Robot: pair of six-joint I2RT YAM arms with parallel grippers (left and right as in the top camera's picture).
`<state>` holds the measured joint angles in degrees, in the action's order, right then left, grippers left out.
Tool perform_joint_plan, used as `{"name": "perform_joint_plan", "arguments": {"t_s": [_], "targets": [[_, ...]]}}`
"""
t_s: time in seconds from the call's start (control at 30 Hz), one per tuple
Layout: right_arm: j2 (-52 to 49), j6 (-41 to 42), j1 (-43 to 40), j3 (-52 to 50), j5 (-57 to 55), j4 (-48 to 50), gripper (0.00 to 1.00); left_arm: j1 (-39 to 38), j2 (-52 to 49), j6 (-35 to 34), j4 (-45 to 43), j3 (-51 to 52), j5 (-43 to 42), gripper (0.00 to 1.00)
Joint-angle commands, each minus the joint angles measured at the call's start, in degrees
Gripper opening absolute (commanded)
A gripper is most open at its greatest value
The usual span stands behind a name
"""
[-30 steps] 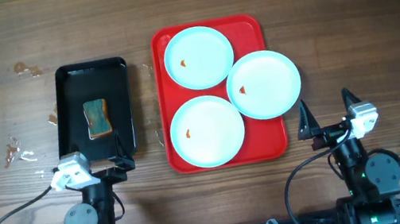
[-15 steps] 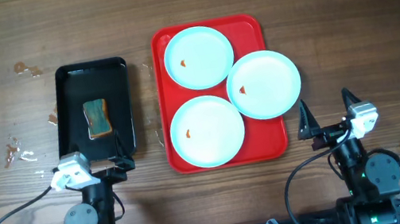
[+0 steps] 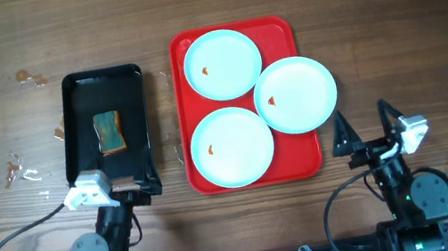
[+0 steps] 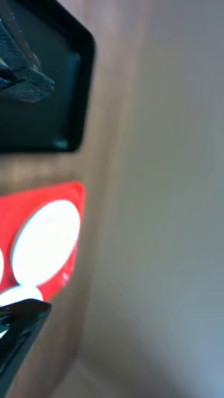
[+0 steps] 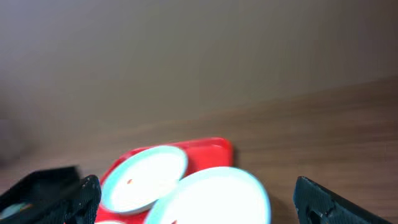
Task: Clean dirty plates on tray and stack at the side
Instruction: 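Reach left gripper to the sponge and right gripper to the right plate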
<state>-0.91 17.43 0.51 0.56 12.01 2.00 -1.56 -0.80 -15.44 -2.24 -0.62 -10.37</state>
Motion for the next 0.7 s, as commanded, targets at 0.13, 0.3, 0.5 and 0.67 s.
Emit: {"name": "perform_joint_plan", "arguments": {"t_s": [0.13, 0.3, 0.5, 0.67], "targets": [[-1.92, -3.82, 0.28, 12.02, 8.66, -5.73, 1.00, -0.28, -2.58, -0.50, 8.41, -12.31, -3.48, 1.00], [-14.14, -4.42, 0.28, 28.46, 6.01, -20.09, 1.00, -0.31, -18.64, -0.37, 23.32, -30.84, -3.34, 1.00], [-37.55, -3.89, 0.28, 50.45, 6.03, -42.38, 1.00, -0.31, -43.41, 0.00, 48.13, -56.81, -7.67, 1.00], [-53.79, -2.82, 0.28, 61.53, 6.47, -51.76, 1.00, -0.31, -59.01, -0.04, 62.07, -71.49, -7.87, 1.00]]}}
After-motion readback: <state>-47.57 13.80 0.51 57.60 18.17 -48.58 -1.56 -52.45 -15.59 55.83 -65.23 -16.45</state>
